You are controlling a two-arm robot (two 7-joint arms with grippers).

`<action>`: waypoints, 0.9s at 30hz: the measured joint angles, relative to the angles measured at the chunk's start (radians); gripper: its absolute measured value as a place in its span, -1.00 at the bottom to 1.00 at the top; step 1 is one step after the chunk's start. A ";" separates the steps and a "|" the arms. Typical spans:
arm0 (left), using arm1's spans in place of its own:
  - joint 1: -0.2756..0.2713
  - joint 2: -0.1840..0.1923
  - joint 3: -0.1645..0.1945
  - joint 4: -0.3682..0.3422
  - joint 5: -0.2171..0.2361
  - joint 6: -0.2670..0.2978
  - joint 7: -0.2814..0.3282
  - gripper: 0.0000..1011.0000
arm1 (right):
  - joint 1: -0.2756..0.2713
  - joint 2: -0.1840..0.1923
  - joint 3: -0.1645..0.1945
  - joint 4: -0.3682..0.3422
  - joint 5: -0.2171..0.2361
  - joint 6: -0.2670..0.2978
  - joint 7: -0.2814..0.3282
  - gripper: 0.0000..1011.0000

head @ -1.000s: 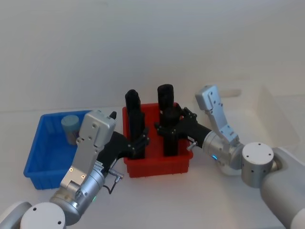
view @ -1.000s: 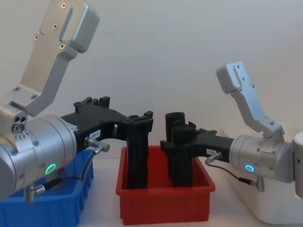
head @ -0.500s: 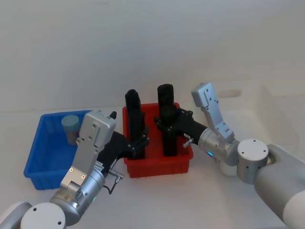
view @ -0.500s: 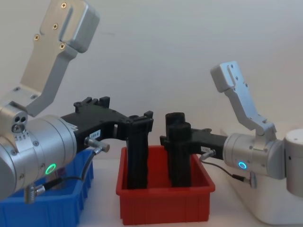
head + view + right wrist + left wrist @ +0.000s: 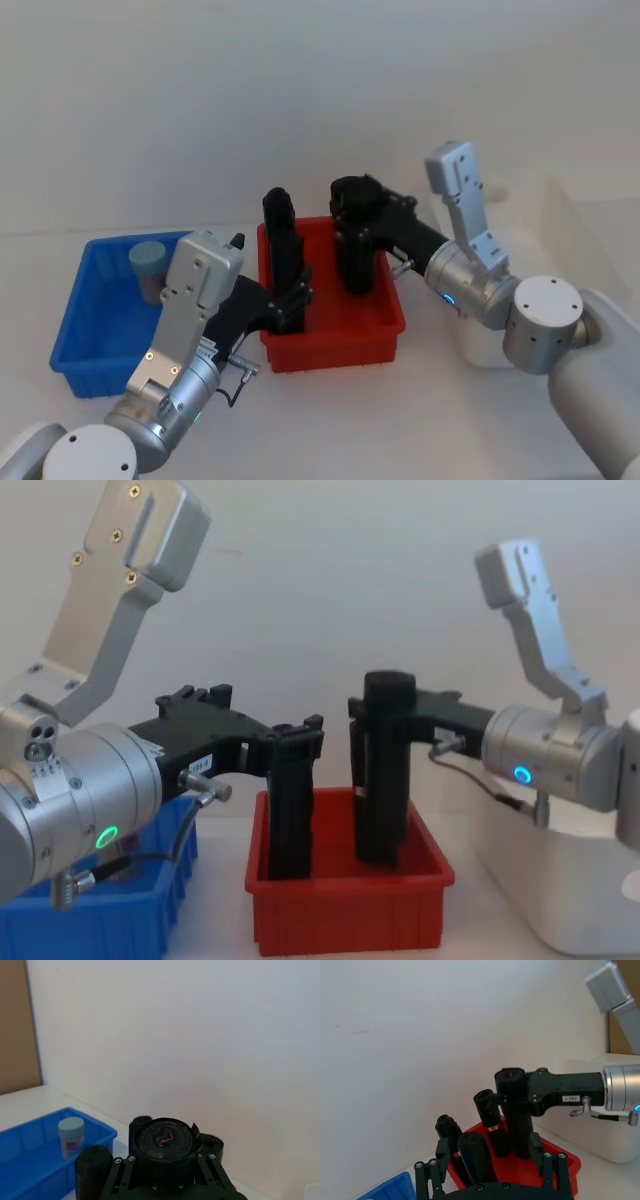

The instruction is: Pick the cotton swabs from the blue box and place them into the white box.

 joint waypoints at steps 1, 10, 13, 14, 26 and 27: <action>0.000 0.000 0.000 0.000 0.000 0.000 0.000 0.98 | -0.011 0.004 0.001 -0.026 0.003 0.008 -0.006 -0.08; 0.000 0.000 0.000 0.000 0.000 0.000 0.000 0.98 | -0.138 0.056 0.018 -0.328 0.026 0.102 -0.098 -0.08; 0.000 0.000 0.000 0.000 0.000 0.000 0.000 0.98 | -0.163 0.068 0.022 -0.386 0.026 0.121 -0.125 -0.08; 0.000 0.000 0.000 0.000 0.000 0.000 0.000 0.98 | -0.181 0.077 0.026 -0.428 0.026 0.133 -0.142 -0.08; 0.000 0.000 0.000 0.000 0.000 0.000 0.000 0.98 | -0.282 0.134 0.057 -0.643 0.012 0.222 -0.288 -0.08; 0.000 0.000 0.000 0.000 0.000 0.000 0.000 0.98 | -0.295 0.142 0.063 -0.666 0.010 0.233 -0.306 -0.08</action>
